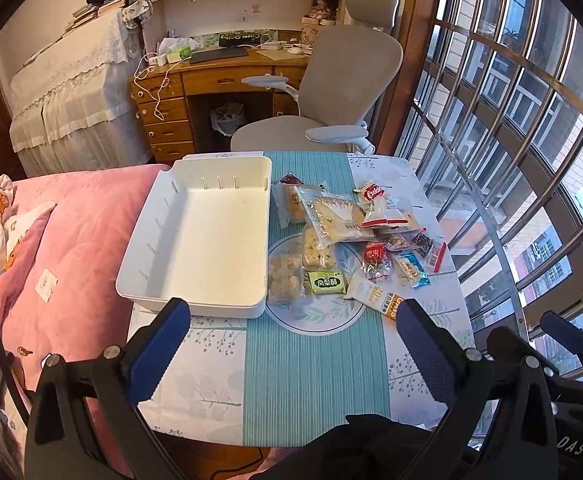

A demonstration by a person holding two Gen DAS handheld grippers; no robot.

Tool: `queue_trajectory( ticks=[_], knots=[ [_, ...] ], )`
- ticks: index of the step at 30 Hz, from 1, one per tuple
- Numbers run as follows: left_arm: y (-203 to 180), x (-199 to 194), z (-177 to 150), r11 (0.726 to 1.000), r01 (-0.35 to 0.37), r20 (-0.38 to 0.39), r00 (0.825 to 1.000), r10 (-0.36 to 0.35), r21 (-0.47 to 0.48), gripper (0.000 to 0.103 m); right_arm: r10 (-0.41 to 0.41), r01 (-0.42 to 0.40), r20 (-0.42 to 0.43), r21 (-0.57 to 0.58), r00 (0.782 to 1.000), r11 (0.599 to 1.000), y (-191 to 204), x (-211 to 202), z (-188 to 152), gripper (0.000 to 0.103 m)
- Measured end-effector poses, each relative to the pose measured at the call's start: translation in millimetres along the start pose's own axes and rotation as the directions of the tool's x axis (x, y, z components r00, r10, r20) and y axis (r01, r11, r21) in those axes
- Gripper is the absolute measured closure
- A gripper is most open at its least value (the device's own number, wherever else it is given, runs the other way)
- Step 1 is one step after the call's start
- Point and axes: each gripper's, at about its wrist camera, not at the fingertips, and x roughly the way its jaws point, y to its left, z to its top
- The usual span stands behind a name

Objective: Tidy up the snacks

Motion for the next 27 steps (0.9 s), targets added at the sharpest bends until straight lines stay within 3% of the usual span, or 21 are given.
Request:
queue_trajectory(
  ticks=[10, 16, 27],
  knots=[
    [14.7, 0.8, -0.9, 0.999, -0.006, -0.016, 1.0, 0.007, 0.039, 0.0, 0.013, -0.014, 0.023, 0.042, 1.0, 0.999, 12.7, 0.7, -5.5, 0.004],
    [14.0, 4.3, -0.6, 0.996, -0.043, -0.018, 0.999, 0.045, 0.078, 0.0, -0.035, 0.032, 0.045, 0.07, 0.998, 0.997, 13.0, -1.1, -7.3, 0.004],
    [2.8, 36.7, 3.1, 0.996, -0.04, -0.152, 0.987, 0.052, 0.08, 0.0, -0.09, 0.087, 0.016, 0.127, 0.996, 0.988, -19.3, 15.4, -1.1, 0.005]
  ],
)
